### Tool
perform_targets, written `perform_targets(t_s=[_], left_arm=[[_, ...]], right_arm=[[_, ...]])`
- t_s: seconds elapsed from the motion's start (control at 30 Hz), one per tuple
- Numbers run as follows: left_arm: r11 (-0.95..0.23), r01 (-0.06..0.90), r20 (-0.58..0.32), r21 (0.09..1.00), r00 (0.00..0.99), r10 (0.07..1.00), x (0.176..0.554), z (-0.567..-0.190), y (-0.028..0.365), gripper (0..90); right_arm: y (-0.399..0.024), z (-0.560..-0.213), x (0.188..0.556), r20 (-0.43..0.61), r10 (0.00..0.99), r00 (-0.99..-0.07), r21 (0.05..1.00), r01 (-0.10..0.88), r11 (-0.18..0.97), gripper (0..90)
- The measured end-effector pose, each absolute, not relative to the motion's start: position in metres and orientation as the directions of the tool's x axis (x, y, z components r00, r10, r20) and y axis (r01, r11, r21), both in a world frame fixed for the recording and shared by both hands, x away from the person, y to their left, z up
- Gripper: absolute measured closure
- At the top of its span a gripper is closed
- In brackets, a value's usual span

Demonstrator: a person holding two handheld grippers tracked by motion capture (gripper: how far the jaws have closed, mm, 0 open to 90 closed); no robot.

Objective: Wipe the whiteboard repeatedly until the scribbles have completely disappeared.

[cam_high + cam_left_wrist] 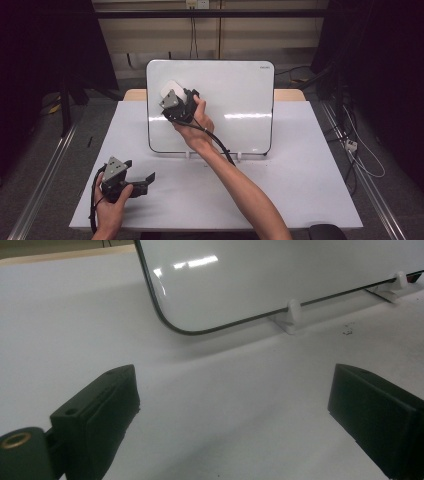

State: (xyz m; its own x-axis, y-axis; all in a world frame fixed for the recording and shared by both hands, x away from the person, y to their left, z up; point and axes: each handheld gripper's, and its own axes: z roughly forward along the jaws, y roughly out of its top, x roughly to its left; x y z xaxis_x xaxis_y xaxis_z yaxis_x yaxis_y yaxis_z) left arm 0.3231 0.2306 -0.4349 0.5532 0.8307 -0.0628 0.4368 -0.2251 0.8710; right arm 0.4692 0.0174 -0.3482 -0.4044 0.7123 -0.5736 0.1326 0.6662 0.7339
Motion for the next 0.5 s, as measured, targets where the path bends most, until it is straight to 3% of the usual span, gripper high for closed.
perform_targets(t_s=[0.5], left_arm=[[-0.230,0.437,-0.060,0.869,0.556,0.829,0.322,-0.436,0.231,6.1]], right_arm=[[0.015,-0.336,0.478,-0.529,0.767,-0.363,0.768,0.179,0.615,31.8]])
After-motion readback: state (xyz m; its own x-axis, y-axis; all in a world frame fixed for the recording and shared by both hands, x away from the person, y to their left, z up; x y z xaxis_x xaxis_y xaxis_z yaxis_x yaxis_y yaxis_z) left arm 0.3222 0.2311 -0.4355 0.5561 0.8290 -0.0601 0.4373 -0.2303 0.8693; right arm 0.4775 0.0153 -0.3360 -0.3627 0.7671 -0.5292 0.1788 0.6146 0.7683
